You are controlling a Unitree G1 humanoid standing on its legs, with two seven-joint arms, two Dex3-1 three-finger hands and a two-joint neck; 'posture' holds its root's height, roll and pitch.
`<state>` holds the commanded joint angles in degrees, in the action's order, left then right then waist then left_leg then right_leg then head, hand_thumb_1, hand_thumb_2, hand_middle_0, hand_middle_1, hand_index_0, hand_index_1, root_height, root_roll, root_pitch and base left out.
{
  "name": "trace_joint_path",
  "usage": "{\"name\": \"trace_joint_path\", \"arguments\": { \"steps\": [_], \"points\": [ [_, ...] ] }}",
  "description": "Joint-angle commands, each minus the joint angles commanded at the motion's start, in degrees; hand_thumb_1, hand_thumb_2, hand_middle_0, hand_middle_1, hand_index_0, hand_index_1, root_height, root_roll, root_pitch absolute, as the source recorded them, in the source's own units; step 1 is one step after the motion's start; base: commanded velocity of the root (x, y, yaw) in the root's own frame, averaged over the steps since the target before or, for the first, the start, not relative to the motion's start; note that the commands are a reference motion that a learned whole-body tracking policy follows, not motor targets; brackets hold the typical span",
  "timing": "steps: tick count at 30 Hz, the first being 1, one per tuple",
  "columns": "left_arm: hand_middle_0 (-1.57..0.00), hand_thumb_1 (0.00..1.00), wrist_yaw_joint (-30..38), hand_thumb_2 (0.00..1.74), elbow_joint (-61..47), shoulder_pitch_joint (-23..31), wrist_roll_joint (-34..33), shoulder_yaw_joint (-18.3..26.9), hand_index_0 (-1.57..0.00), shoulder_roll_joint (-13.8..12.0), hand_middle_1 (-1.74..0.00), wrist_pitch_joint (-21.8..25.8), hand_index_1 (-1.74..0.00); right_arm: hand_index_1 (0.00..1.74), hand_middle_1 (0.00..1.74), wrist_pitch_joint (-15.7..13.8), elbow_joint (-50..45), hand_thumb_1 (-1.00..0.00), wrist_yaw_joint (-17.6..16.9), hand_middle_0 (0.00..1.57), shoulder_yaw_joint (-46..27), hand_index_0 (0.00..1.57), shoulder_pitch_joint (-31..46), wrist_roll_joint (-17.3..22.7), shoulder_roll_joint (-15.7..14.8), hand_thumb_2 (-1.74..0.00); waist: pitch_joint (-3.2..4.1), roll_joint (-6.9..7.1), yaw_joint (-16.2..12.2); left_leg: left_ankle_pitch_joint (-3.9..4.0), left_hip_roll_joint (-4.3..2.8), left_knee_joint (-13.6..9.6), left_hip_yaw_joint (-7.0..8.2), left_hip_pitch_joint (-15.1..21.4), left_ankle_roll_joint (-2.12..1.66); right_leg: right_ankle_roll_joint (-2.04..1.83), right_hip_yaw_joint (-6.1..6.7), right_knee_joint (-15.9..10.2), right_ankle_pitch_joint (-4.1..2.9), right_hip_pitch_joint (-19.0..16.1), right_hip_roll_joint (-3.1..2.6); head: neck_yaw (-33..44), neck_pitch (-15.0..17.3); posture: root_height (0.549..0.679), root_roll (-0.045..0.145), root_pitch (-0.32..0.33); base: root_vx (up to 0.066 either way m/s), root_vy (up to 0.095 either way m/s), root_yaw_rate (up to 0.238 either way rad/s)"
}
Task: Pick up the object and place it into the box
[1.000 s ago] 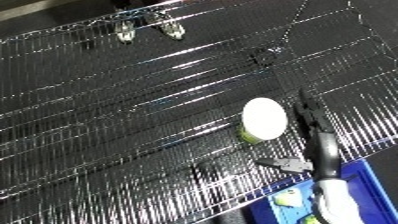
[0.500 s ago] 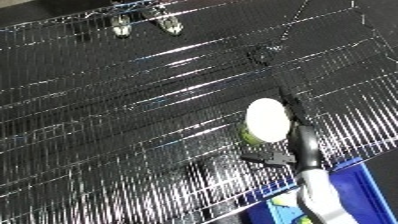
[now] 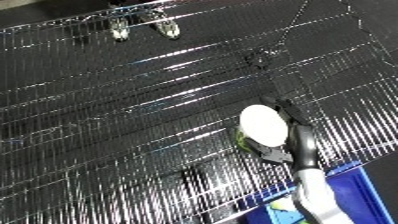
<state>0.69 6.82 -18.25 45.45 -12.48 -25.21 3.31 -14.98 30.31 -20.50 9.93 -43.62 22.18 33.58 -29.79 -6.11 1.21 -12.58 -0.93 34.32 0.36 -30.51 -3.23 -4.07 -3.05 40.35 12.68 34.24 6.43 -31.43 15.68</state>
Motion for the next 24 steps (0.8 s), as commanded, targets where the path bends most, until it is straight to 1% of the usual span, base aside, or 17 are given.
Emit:
{"name": "trace_joint_path", "arguments": {
  "steps": [4, 7, 9, 12, 15, 17, 20, 21, 23, 24],
  "points": [
    [-1.57, 1.00, -0.53, 1.74, -0.10, 0.70, -0.21, 0.95, -1.57, -0.19, -1.74, 0.23, -1.74, 0.96, 0.96, -0.31, -2.65, -0.55, -1.13, 0.86, -1.20, 0.86, 2.02, -1.27, -0.49, -0.96, 0.00, 0.77, -0.50, 0.39, -0.21, -2.05, -0.03, 2.71, -0.07, -0.21, -0.10, -2.13, -0.43, -2.49, -0.32, -0.43, -0.34, 0.649, 0.061, 0.138, -0.021, 0.004, -0.077],
    [-1.57, 1.00, -1.15, 1.74, -0.08, 1.55, -0.47, 1.89, -1.57, -0.17, -1.74, 0.57, -1.74, 0.96, 0.96, 0.08, -5.93, -0.55, -2.19, 0.86, -2.44, 0.86, 4.36, -2.42, -0.63, -0.96, 0.00, 1.40, -1.17, 0.54, -0.41, -3.44, 0.07, 5.19, -0.14, -0.29, 0.00, -3.79, -0.75, -4.78, -0.46, -1.14, 0.36, 0.652, 0.059, 0.121, -0.026, 0.024, -0.124],
    [-1.57, 1.00, -1.60, 1.74, -0.14, 2.27, -0.74, 2.61, -1.57, -0.08, -1.74, 0.70, -1.74, 0.96, 0.96, 0.37, -8.66, -0.55, -3.07, 0.86, -3.57, 0.86, 6.58, -3.60, -0.65, -0.96, 0.00, 1.85, -1.82, 0.48, -0.58, -4.12, 0.21, 6.97, -0.19, -0.34, 0.09, -4.92, -0.97, -6.52, -0.46, -1.57, 0.54, 0.655, 0.059, 0.106, -0.016, 0.037, -0.161],
    [-1.57, 1.00, -2.27, 1.74, -0.27, 3.61, -1.10, 3.66, -1.57, 0.08, -1.74, 1.03, -1.74, 0.96, 0.96, 1.12, -13.00, -0.55, -4.56, 0.86, -5.75, 0.86, 10.35, -6.39, -0.16, -0.96, 0.00, 2.32, -3.03, 0.22, -0.96, -4.72, 0.61, 9.43, -0.31, -0.41, 0.37, -6.45, -1.30, -8.95, -0.34, -1.72, 0.61, 0.658, 0.059, 0.083, -0.011, 0.056, -0.173],
    [-1.57, 1.00, -2.89, 1.74, -0.37, 5.01, -1.50, 4.77, -1.57, 0.25, -1.74, 1.47, -1.74, 0.96, 0.96, 2.12, -17.18, -0.55, -5.92, 0.86, -8.32, 0.86, 14.39, -9.04, 0.97, -0.96, 0.00, 2.57, -4.39, -0.17, -1.40, -5.10, 1.23, 11.69, -0.42, -0.50, 0.91, -7.84, -1.60, -11.14, -0.16, -2.66, 1.29, 0.660, 0.060, 0.062, -0.005, 0.071, -0.182],
    [-1.57, 1.00, -3.28, 1.74, -0.48, 5.88, -1.69, 5.51, -1.57, 0.23, -1.74, 1.73, -1.74, 0.96, 0.96, 2.58, -19.63, -0.55, -6.49, 0.86, -10.20, 0.86, 17.14, -9.66, 1.75, -0.96, 0.00, 2.67, -5.34, -0.40, -1.68, -5.39, 1.78, 13.04, -0.47, -0.65, 1.35, -8.66, -1.79, -12.33, -0.02, -3.48, 2.14, 0.661, 0.060, 0.050, -0.009, 0.069, -0.200],
    [-1.57, 1.00, -3.70, 1.74, -0.71, 6.68, -1.53, 6.40, -1.57, -0.03, -1.74, 1.83, -1.74, 0.96, 0.96, 2.72, -22.55, -0.55, -7.80, 0.86, -12.68, 0.86, 20.90, -9.18, 2.69, -0.96, 0.00, 2.68, -6.81, -0.53, -2.01, -6.15, 2.81, 14.87, -0.46, -0.95, 2.14, -9.63, -2.02, -13.53, 0.13, -5.71, 2.04, 0.662, 0.060, 0.039, -0.047, 0.066, -0.220],
    [-1.57, 1.00, -3.83, 1.74, -0.75, 6.78, -1.46, 6.56, -1.57, -0.09, -1.74, 1.79, -1.74, 0.96, 0.96, 2.66, -23.38, -0.55, -8.42, 0.86, -13.42, 0.86, 21.97, -8.91, 2.96, -0.96, 0.00, 2.60, -7.40, -0.55, -2.09, -6.41, 3.15, 15.44, -0.44, -1.04, 2.46, -9.84, -2.04, -13.82, 0.14, -6.68, 2.68, 0.663, 0.061, 0.036, -0.069, 0.095, -0.253],
    [-1.57, 1.00, -4.00, 1.74, -0.66, 6.75, -1.41, 6.51, -1.57, -0.01, -1.74, 1.82, -1.74, 0.96, 0.96, 2.30, -24.56, -0.55, -9.30, 0.86, -14.68, 0.86, 23.66, -8.28, 3.41, -0.96, 0.00, 2.25, -8.60, -0.63, -2.18, -6.70, 3.69, 16.36, -0.44, -1.10, 3.12, -10.04, -1.99, -14.29, 0.15, -8.55, 3.35, 0.663, 0.062, 0.029, -0.042, 0.112, -0.231],
    [-1.57, 1.00, -4.12, 1.74, -0.52, 6.77, -1.42, 6.42, -1.57, 0.19, -1.74, 1.98, -1.74, 0.96, 0.96, 1.97, -24.96, -0.55, -9.36, 0.86, -15.51, 0.86, 24.57, -7.88, 3.60, -0.96, 0.00, 1.96, -9.31, -0.76, -2.22, -6.68, 3.97, 16.85, -0.48, -1.12, 3.49, -10.04, -1.92, -14.55, 0.20, -9.11, 3.19, 0.663, 0.064, 0.023, -0.008, 0.143, -0.247]
  ]
}}
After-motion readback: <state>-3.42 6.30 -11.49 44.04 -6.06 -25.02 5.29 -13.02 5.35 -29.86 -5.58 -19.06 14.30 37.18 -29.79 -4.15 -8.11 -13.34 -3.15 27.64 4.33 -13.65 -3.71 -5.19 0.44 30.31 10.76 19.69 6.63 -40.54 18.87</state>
